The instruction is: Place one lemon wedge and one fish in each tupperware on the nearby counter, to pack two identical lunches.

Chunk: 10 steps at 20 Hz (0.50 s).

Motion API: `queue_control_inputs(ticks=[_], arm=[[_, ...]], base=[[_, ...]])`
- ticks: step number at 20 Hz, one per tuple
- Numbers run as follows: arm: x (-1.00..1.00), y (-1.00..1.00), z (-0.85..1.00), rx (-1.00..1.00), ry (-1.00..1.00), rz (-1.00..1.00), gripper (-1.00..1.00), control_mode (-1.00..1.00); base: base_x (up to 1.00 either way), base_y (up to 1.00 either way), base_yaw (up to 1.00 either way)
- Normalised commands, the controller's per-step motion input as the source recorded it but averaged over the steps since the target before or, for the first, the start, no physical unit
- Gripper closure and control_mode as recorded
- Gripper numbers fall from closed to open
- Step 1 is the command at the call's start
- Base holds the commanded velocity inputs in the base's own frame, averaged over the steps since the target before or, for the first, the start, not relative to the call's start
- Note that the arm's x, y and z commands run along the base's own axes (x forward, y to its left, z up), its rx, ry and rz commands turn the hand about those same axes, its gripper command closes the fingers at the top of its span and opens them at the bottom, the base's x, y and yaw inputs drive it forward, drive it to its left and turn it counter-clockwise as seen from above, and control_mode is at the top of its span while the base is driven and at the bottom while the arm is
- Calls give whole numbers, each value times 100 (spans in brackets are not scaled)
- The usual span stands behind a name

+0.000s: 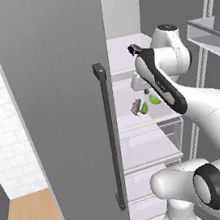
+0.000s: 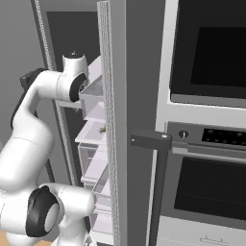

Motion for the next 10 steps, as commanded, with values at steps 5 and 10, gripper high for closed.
queue_control_inputs(ticks=[5, 10], arm=[[0, -3, 4, 0, -1, 0, -100, -100], [0, 0, 38, 0, -44, 2, -100, -100]], base=[[0, 0, 0], [0, 0, 0]])
